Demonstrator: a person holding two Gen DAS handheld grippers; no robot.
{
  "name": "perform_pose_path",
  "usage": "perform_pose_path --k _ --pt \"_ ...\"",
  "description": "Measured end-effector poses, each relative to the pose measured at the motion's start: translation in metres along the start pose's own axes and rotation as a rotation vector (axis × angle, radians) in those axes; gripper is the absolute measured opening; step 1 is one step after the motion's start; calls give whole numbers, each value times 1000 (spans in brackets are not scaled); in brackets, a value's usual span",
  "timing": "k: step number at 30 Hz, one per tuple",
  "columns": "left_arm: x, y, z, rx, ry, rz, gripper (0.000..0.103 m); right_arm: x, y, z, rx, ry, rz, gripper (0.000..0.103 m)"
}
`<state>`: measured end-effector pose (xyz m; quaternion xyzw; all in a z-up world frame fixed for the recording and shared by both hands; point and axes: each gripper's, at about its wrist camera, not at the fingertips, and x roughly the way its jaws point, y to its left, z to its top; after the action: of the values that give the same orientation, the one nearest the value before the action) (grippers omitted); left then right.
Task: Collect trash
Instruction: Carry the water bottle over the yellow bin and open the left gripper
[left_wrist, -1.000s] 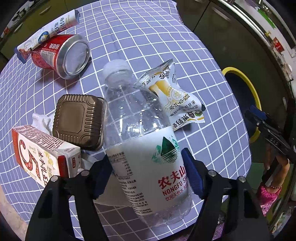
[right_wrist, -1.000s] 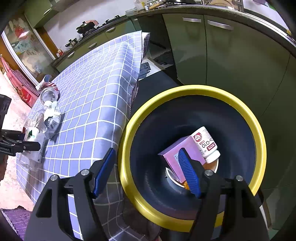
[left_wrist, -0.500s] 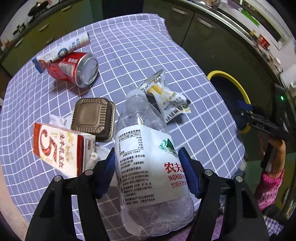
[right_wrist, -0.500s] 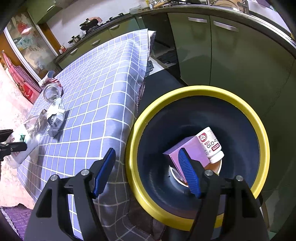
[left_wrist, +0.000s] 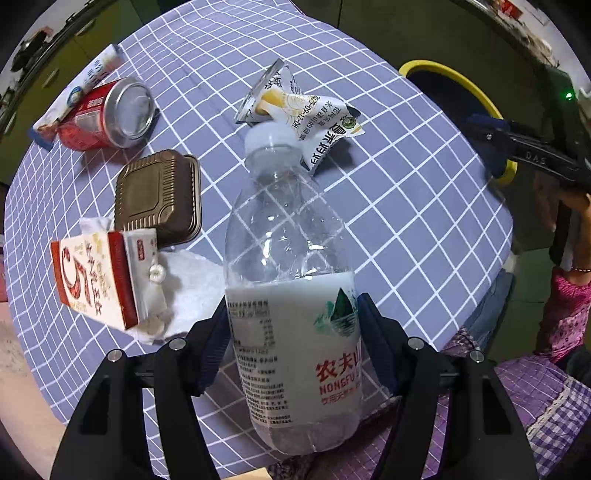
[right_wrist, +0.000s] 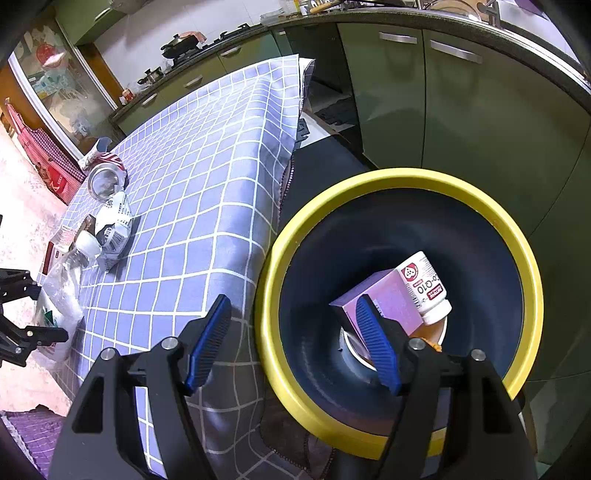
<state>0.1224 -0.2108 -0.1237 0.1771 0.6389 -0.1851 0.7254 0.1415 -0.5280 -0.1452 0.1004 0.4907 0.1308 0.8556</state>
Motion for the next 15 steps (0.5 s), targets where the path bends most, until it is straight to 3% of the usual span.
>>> perform_pose_path --k 6,15 --pt "3 5 0 28 -2 3 63 1 -5 -2 11 2 0 67" --pt "-38 -8 -14 102 -84 12 62 -1 -8 -3 18 -2 0 67"
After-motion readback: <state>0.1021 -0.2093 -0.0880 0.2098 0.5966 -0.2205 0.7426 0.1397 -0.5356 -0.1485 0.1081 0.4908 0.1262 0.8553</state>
